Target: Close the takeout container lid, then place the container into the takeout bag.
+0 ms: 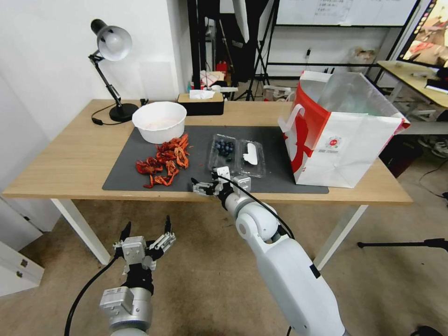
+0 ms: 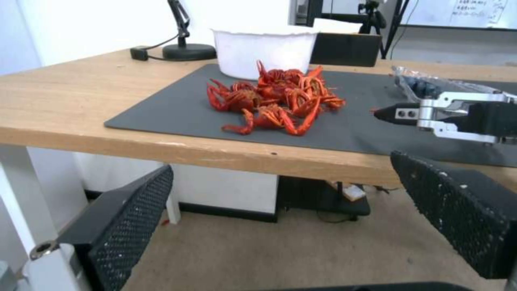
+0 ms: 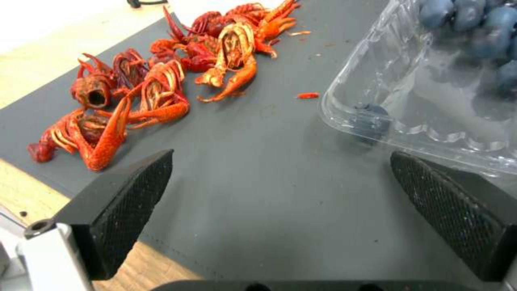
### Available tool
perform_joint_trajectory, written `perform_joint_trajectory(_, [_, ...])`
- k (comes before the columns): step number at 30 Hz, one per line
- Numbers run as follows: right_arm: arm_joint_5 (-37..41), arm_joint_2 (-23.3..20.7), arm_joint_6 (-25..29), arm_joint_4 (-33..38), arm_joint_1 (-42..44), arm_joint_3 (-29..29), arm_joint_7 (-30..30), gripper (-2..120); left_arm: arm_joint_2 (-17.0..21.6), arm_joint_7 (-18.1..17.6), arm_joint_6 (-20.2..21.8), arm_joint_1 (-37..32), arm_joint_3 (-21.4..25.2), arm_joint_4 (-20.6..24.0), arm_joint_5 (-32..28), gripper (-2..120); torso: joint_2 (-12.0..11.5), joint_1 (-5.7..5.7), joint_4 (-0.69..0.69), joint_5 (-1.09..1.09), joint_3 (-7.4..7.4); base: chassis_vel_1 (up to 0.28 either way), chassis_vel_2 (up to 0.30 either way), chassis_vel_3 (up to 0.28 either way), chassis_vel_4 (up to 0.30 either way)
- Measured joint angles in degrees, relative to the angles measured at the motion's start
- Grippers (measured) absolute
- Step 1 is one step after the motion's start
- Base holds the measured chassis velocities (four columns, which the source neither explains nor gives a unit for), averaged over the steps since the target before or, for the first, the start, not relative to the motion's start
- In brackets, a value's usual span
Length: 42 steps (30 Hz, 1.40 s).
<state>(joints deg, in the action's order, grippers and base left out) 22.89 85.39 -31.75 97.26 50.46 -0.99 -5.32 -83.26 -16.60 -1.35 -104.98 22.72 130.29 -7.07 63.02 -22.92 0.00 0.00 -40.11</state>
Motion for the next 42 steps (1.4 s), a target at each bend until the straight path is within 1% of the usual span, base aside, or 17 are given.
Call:
perform_joint_trajectory(12, [0.03, -0.19, -0.21, 0.86, 0.77, 0.84, 0.07, 100, 0.08, -0.22, -0.19, -0.25, 0.18, 0.05, -0.11, 100, 0.00, 0.00, 0.00, 0.00, 0.00, 0.000, 0.000, 0.000, 0.000])
perform_joint_trajectory(19, [-0.23, -2.08, -0.16, 6.67, 4.82, 0.82, 0.49, 100, 0.17, -0.20, -0.20, -0.49, 0.06, 0.54, -0.09, 100, 0.00, 0.00, 0.01, 0.01, 0.00, 0.000, 0.000, 0.000, 0.000])
perform_joint_trajectory(21, [-2.12, -3.44, 1.89, 10.85, 7.52, -0.30, 0.72, 100, 0.29, -0.19, -0.22, -0.58, 0.12, 1.10, -0.12, 100, 0.00, 0.00, 0.00, 0.00, 0.01, 0.000, 0.000, 0.000, 0.000])
perform_joint_trajectory(22, [-2.12, -3.44, 1.89, 10.85, 7.52, -0.30, 0.72, 100, 0.29, -0.19, -0.22, -0.58, 0.12, 1.10, -0.12, 100, 0.00, 0.00, 0.00, 0.00, 0.01, 0.000, 0.000, 0.000, 0.000])
perform_joint_trajectory(25, [-9.97, -5.34, 9.07, 15.27, 12.34, -3.07, 1.62, 100, 0.63, -0.17, -0.25, -0.71, 0.20, 1.80, -0.22, 100, 0.00, 0.00, -0.01, 0.01, 0.01, 0.000, 0.000, 0.000, 0.000])
perform_joint_trajectory(26, [-9.97, -5.34, 9.07, 15.27, 12.34, -3.07, 1.62, 100, 0.63, -0.17, -0.25, -0.71, 0.20, 1.80, -0.22, 100, 0.00, 0.00, -0.01, 0.01, 0.01, 0.000, 0.000, 0.000, 0.000])
perform_joint_trajectory(29, [-16.87, -7.12, 17.71, 18.96, 19.37, -6.22, 1.64, 100, 1.16, 0.07, -0.34, -0.74, 0.17, 2.08, -0.44, 100, 0.00, 0.00, 0.00, 0.02, 0.01, 0.000, 0.000, 0.000, 0.000])
perform_joint_trajectory(30, [-16.87, -7.12, 17.71, 18.96, 19.37, -6.22, 1.64, 100, 1.16, 0.07, -0.34, -0.74, 0.17, 2.08, -0.44, 100, 0.00, 0.00, 0.00, 0.02, 0.01, 0.000, 0.000, 0.000, 0.000])
perform_joint_trajectory(31, [-17.85, -7.43, 19.28, 19.60, 21.03, -6.88, 1.46, 100, 1.29, 0.18, -0.35, -0.73, 0.16, 2.07, -0.54, 100, 0.00, 0.00, -0.02, 0.02, 0.01, 0.000, 0.000, 0.000, 0.000])
perform_joint_trajectory(33, [-21.20, -8.55, 26.06, 22.31, 27.98, -9.46, -0.39, 100, 1.70, 0.72, -0.42, -0.55, 0.00, 2.00, -1.02, 100, 0.00, 0.01, -0.02, 0.00, 0.01, 0.000, 0.000, 0.000, 0.000])
perform_joint_trajectory(35, [-21.54, -8.67, 27.17, 22.65, 29.08, -9.93, -0.87, 100, 1.80, 0.90, -0.42, -0.48, -0.05, 1.89, -1.20, 100, 0.00, 0.00, -0.01, 0.02, 0.01, 0.000, 0.000, 0.000, 0.000])
perform_joint_trajectory(36, [-22.73, -8.96, 30.56, 23.46, 31.87, -11.28, -2.24, 100, 2.06, 1.29, -0.42, -0.29, -0.14, 1.60, -1.41, 100, 0.00, 0.01, 0.00, 0.01, 0.01, 0.000, 0.000, 0.000, 0.000])
perform_joint_trajectory(37, [-22.73, -8.96, 30.56, 23.46, 31.87, -11.28, -2.24, 100, 2.06, 1.29, -0.42, -0.29, -0.14, 1.60, -1.41, 100, 0.00, 0.01, 0.00, 0.01, 0.01, 0.000, 0.000, 0.000, 0.000])
perform_joint_trajectory(39, [-24.38, -9.24, 36.65, 24.01, 36.36, -14.30, -4.40, 100, 2.47, 1.88, -0.38, 0.18, -0.47, 1.06, -1.68, 100, 0.00, 0.00, 0.01, 0.00, 0.01, 0.000, 0.000, 0.000, 0.000])
perform_joint_trajectory(40, [-24.71, -9.33, 38.39, 24.03, 37.80, -15.12, -5.09, 100, 2.64, 2.13, -0.30, 0.39, -0.57, 0.88, -1.86, 100, 0.00, 0.01, 0.00, 0.02, 0.01, 0.000, 0.000, 0.000, 0.000])
perform_joint_trajectory(41, [-24.71, -9.33, 38.39, 24.03, 37.80, -15.12, -5.09, 100, 2.64, 2.13, -0.30, 0.39, -0.57, 0.88, -1.86, 100, 0.00, 0.01, 0.00, 0.02, 0.01, 0.000, 0.000, 0.000, 0.000])
perform_joint_trajectory(42, [-25.10, -9.41, 40.98, 23.98, 39.85, -16.28, -6.26, 100, 2.87, 2.44, -0.19, 0.64, -0.60, 0.67, -2.06, 100, 0.00, 0.00, 0.00, 0.02, 0.00, 0.000, 0.000, 0.000, 0.000])
